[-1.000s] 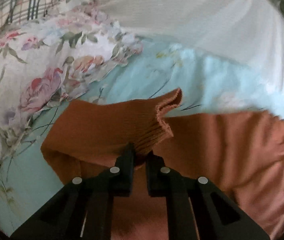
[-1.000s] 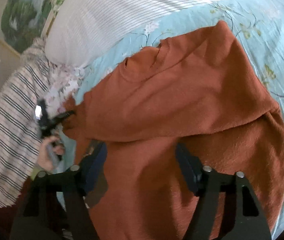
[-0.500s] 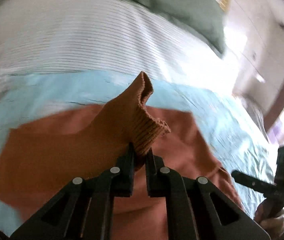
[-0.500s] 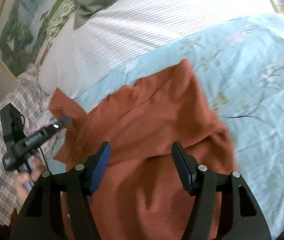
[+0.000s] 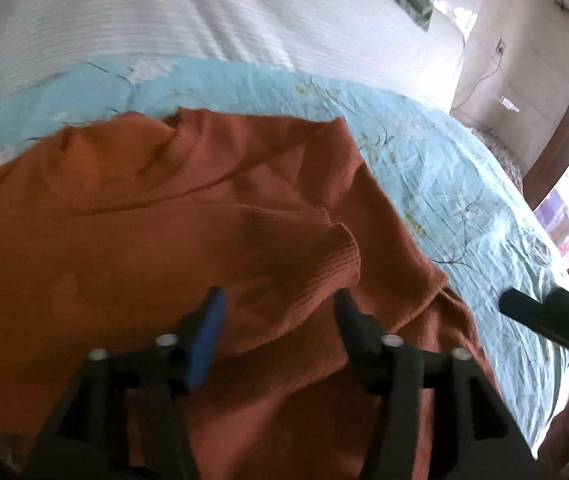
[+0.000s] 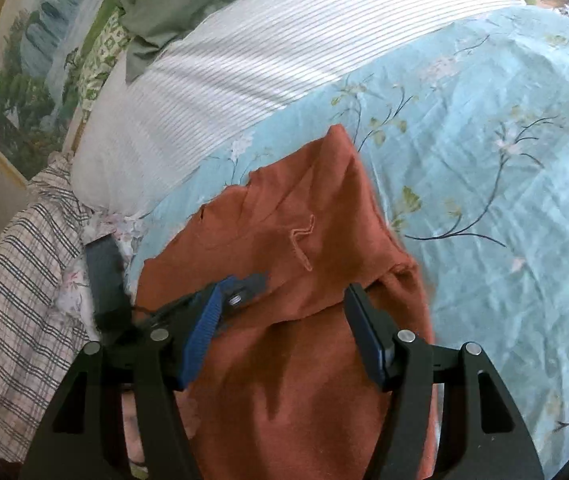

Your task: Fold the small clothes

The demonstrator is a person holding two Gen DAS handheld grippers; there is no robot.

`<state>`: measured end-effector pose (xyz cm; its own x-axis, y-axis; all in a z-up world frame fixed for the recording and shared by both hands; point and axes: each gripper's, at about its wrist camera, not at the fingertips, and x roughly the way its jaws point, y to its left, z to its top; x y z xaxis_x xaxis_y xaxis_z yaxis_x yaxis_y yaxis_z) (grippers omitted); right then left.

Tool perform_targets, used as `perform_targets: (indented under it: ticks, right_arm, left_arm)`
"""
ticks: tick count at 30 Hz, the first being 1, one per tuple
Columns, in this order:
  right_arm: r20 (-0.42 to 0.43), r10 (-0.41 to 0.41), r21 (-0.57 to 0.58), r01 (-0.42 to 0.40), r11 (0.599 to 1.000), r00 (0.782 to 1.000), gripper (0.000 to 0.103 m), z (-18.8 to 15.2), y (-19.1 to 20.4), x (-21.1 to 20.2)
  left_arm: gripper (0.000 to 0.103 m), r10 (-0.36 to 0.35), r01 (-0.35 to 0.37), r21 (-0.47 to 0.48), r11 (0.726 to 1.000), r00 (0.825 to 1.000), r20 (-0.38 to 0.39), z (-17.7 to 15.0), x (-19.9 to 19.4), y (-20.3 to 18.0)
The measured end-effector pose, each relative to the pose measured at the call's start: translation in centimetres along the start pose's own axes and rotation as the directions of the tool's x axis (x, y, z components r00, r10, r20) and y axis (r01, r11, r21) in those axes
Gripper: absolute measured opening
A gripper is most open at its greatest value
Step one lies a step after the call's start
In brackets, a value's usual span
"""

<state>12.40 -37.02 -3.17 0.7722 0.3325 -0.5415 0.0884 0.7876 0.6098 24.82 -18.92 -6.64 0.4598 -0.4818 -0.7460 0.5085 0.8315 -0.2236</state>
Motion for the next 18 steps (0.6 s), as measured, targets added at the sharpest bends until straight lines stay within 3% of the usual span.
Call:
perform_targets:
  ticks: [5, 8, 10, 14, 16, 18]
  right_arm:
    - [-0.07, 0.002, -0.07, -0.007, 0.998, 0.998, 0.065, 0.4, 1.1, 2.6]
    - [-0.117, -0.02, -0.102, 0.008, 0.995, 0.993, 0.064, 1.0, 1.5, 5.0]
    - [-0.126, -0.03, -0.112, 0.016, 0.994, 0.992, 0.064, 1.4, 1.4, 6.0]
    - [-0.14, -0.063, -0.103, 0.049, 0.994, 0.988, 0.064, 2.6, 0.8, 8.5]
    - [-0.153, -0.056, -0.074, 0.045, 0.996, 0.987, 0.065, 3.2, 0.2, 9.7]
    - [-0.175, -0.035, -0.051, 0.027, 0.998, 0.984, 0.065, 3.6, 0.0, 10.8]
  left_arm:
    - [0.061, 0.038, -0.038, -0.019, 0.999, 0.998, 0.042, -2.9, -5.3, 2.5]
    - [0.061, 0.124, -0.12, -0.064, 0.991, 0.99, 0.064, -5.1, -8.4, 5.6]
    - [0.061, 0.21, -0.202, -0.106, 0.974, 0.975, 0.072, -6.4, -10.2, 8.1]
    - [0.061, 0.379, -0.358, -0.226, 0.906, 0.923, 0.059, -9.3, -13.0, 13.9]
    - [0.061, 0.431, -0.407, -0.276, 0.87, 0.902, 0.027, -10.3, -13.4, 16.4]
    - [0.061, 0.453, -0.433, -0.326, 0.84, 0.891, -0.016, -11.0, -13.4, 18.8]
